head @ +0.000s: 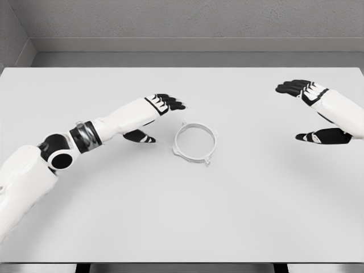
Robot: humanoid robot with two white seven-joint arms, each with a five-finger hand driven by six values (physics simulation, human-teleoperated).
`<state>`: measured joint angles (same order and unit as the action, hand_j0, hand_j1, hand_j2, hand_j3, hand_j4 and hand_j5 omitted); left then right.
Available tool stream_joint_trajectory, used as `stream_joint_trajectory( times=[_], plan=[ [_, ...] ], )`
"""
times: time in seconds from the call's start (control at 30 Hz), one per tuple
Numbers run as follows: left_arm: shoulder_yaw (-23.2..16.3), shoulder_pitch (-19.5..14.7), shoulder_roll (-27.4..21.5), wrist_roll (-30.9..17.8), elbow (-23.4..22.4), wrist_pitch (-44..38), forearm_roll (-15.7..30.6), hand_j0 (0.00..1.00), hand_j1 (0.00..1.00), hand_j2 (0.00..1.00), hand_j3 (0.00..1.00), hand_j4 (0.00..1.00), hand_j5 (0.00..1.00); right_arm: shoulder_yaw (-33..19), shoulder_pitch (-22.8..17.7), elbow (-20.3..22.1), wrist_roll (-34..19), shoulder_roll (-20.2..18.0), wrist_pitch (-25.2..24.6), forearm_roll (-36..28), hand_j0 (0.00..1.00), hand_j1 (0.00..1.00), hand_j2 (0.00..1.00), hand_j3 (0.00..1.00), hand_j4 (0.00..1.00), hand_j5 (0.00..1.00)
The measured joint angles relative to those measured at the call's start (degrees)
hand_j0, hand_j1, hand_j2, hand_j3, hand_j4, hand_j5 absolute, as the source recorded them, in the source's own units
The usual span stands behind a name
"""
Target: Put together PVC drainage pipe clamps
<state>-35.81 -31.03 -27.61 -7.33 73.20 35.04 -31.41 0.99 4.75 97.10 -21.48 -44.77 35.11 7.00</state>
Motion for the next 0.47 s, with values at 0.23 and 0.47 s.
stream_joint_trajectory(
  times=[0.23,0.47],
  plan=[
    [4.2,0.4,-10.8,0.0,-0.9,0.0,0.6,1.00,1.00,1.00,1.00,1.00,1.00,0.0,-0.1,-0.5,0.0,0.0,0.0,0.0,1.00,1.00,1.00,1.00,1.00,1.00],
    [5.7,0.4,-14.9,0.1,-2.5,0.0,1.0,1.00,1.00,1.00,1.00,1.00,1.00,0.0,0.0,-1.4,0.0,0.0,0.0,0.0,1.00,1.00,1.00,1.00,1.00,1.00]
  ],
)
